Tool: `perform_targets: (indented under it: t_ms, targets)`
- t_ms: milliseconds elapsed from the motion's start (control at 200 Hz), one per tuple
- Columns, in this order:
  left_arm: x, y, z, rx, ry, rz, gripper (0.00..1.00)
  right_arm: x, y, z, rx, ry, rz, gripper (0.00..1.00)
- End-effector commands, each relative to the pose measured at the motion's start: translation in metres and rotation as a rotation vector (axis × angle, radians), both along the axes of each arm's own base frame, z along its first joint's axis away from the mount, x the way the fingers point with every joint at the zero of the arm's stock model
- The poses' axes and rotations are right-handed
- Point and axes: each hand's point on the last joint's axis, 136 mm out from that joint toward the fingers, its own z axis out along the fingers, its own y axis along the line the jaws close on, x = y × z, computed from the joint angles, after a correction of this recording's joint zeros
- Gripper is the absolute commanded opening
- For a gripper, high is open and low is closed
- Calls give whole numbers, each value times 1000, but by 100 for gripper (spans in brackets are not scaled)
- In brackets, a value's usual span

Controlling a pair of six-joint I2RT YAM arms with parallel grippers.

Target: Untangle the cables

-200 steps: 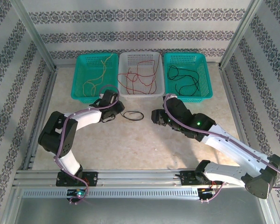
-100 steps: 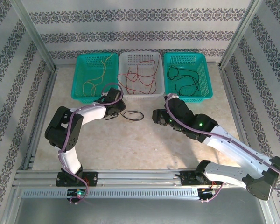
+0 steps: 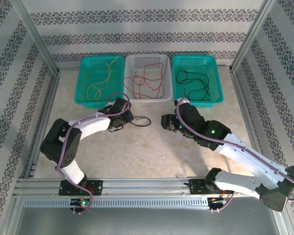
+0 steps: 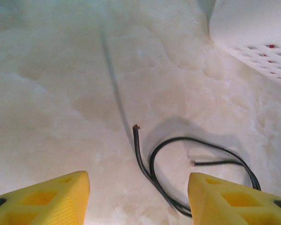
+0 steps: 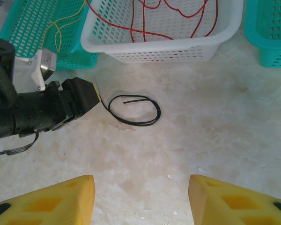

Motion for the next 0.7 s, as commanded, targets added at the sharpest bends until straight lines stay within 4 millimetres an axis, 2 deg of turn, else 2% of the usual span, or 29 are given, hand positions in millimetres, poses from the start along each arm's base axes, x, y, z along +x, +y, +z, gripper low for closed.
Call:
perform_targets:
  t_ms: [0, 140, 380, 555, 700]
  targets:
    - [-6, 9, 6, 78, -22, -26, 59, -3, -4, -2, -18, -13, -6, 56]
    - [-4, 7, -8, 87, 9, -13, 47, -3, -4, 0, -9, -13, -9, 56]
    - [4, 4, -34, 114, 8, 23, 47, -7, -9, 13, 8, -30, -15, 55]
    - [6, -3, -54, 137, 41, 31, 43, -12, -17, 19, 35, -48, -34, 56]
    - [9, -5, -61, 150, 51, 46, 36, -15, -22, 21, 28, -50, -34, 56]
